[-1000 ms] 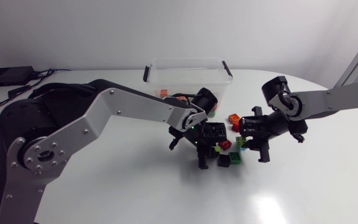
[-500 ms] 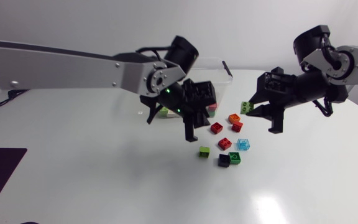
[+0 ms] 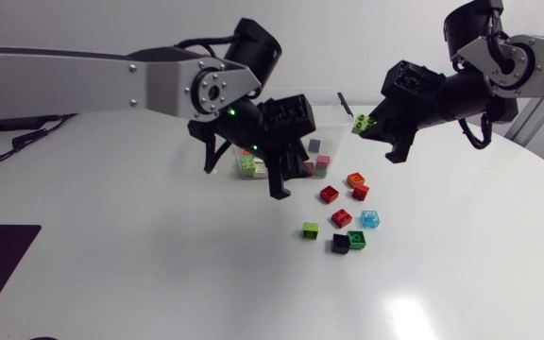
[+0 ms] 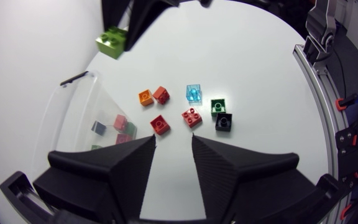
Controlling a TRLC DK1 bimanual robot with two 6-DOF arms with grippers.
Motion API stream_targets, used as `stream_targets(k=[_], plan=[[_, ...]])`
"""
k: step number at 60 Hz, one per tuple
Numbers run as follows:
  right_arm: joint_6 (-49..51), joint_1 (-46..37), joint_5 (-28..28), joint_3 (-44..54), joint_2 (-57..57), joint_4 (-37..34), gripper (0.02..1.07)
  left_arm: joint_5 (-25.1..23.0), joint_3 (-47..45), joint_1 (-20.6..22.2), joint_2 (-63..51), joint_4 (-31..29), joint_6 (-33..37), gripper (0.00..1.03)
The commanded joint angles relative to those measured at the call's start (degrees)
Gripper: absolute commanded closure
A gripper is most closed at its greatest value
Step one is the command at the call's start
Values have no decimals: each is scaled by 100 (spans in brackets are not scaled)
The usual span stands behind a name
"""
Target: Place the duplo bricks in the container
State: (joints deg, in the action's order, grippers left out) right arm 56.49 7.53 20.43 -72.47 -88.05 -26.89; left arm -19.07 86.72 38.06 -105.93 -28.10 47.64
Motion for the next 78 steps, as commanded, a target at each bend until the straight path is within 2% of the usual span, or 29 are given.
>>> stream_targets(k=[1, 8, 32, 34, 41, 42, 43, 59, 61, 63, 65, 69, 71, 78], plan=[[-332, 38, 67, -321, -204, 106, 95, -44, -58, 140, -552, -82, 26, 31], [-657, 29, 76, -496, -353, 413, 95, 0, -67, 289, -1035, -82, 88, 20], [-1755, -50, 234, -1428, -1188, 1266, 95, 158, 152, 439, -2054, -29, 18, 21], [-1826, -32, 234, -1472, -1258, 1345, 95, 158, 135, 448, -2090, 41, 9, 23], [-2010, 29, 234, -1718, -1575, 1468, 95, 158, 161, 430, -2204, 278, -106, 57], [-2028, 47, 234, -1762, -1645, 1477, 95, 158, 152, 430, -2213, 331, -132, 65], [-2045, 56, 234, -1797, -1689, 1485, 95, 140, 144, 430, -2213, 375, -167, 68], [-2274, 275, 137, -2333, -2559, 1723, 94, 79, -102, 421, -2063, 542, -167, 71], [-2335, 302, 76, -2377, -2656, 1793, 89, 61, -173, 421, -1993, 586, -176, 71], [-2362, 328, 40, -2413, -2726, 1802, 79, 44, -225, 404, -1923, 586, -176, 71], [-2371, 354, 14, -2439, -2779, 1802, 64, 9, -278, 386, -1826, 595, -176, 71], [-2388, 381, -3, -2448, -2823, 1793, 26, -35, -428, 324, -1554, 595, -185, 71], [-2388, 381, -3, -2456, -2814, 1758, 11, -53, -507, 289, -1413, 595, -185, 71], [-2371, 363, -12, -2386, -2682, 1670, 8, -123, -744, 140, -859, 586, -176, 71]])
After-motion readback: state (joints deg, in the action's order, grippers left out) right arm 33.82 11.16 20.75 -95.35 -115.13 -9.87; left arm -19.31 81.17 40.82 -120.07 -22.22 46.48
